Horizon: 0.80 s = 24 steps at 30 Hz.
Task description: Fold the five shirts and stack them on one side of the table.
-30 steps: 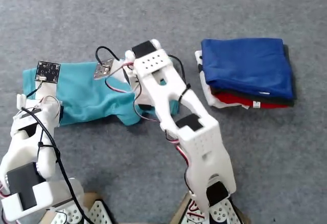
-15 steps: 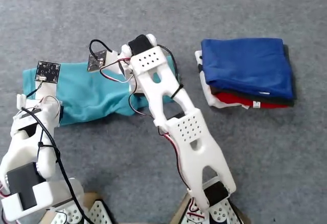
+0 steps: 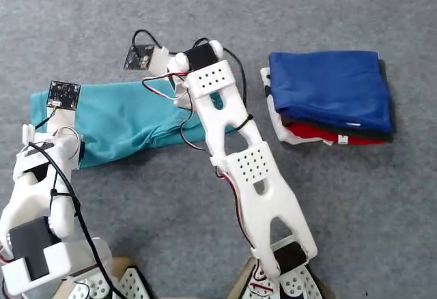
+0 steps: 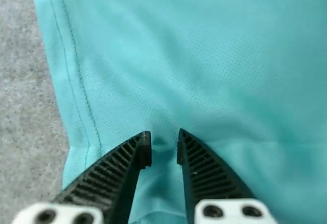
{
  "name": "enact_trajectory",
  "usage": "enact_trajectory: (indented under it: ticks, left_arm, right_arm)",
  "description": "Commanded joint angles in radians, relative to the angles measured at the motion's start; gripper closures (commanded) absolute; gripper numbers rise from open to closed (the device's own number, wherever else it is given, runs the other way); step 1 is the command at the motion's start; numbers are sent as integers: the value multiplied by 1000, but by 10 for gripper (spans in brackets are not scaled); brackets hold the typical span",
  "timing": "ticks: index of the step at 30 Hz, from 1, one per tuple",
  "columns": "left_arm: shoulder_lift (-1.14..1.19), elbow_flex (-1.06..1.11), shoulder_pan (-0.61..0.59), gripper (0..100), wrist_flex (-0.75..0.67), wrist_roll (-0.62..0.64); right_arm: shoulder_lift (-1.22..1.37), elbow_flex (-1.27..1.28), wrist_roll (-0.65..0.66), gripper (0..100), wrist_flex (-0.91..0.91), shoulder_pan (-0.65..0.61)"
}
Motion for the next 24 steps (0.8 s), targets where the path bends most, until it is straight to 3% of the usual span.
enact_trajectory:
  ticks: [1,3,5,8,11,13,24]
  left_arm:
    - [-20,-28,-12,881,9,6]
    - [-20,-28,-13,881,9,6]
    - [-20,-28,-13,881,9,6]
    - [-20,-28,-13,881,9,6]
    - [-20,-28,-13,881,9,6]
    - [-20,-28,-13,881,9,6]
    - [-20,-28,-13,881,9,6]
  right_arm:
    - [-19,-122,-86,685,14,18]
    - [-42,-131,-153,811,15,18]
    - [-76,-111,-218,998,15,12]
    - [-131,-27,-347,908,15,-6]
    - [-182,90,-448,990,15,-34]
    - [-225,165,-491,975,15,-43]
    - [-499,751,-511,985,-17,-97]
